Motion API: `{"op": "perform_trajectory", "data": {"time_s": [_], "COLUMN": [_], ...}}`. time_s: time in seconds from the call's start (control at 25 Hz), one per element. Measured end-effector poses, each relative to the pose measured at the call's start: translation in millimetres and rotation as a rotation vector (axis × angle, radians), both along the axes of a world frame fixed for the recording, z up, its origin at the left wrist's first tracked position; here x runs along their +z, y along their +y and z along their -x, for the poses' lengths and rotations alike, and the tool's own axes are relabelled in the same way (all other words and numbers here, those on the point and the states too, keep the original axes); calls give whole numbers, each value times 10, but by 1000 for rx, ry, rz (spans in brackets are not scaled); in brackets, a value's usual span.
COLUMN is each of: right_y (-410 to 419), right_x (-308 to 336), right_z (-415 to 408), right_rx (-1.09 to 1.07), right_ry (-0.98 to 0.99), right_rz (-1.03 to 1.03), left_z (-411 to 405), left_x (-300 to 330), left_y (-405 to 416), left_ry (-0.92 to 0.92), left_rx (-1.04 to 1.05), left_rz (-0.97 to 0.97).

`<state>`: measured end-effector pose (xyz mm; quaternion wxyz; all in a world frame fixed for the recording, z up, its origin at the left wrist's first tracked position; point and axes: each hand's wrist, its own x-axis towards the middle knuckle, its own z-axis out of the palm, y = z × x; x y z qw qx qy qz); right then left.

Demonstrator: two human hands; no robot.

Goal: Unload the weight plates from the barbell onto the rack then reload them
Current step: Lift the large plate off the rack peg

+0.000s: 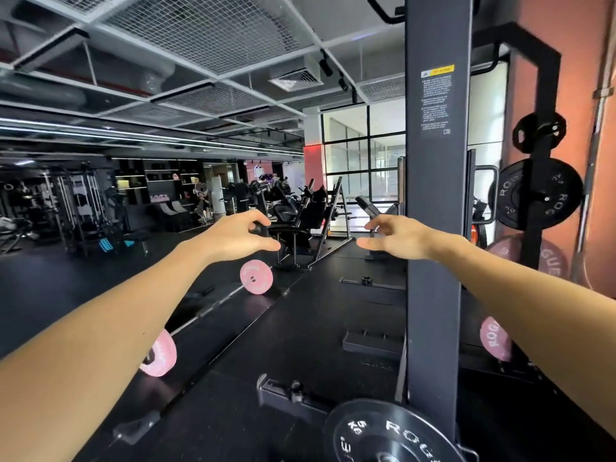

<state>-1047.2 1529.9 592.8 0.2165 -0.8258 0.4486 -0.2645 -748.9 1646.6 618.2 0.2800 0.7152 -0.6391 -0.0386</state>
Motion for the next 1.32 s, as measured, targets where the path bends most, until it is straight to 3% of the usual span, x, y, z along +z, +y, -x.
{"op": "perform_trajectory", "data": {"time_s": [0.24, 0.52, 0.72, 1.12, 1.32], "right_y": [-629, -627, -449, -485, -537], "right_x": [-226, -880, -1909, -4678, -5935], "right_z": [92, 401, 606, 929, 1050], "right_rx": [-104, -264, -337, -430, -456], "right_ry": [-11, -19, 22, 108, 167], "right_rz": [1, -28, -103, -219, -211], "left_z": [-77, -26, 140, 519, 549], "left_x": [-196, -920, -2001, -4761, -6035], "left_y": [-890, -1212, -1240, -1614, -1782], "left_ry": [1, 82, 90, 123, 121], "left_rx": [-91, -175, -207, -283, -265], "left_rz": [10, -70, -160, -320, -311]}}
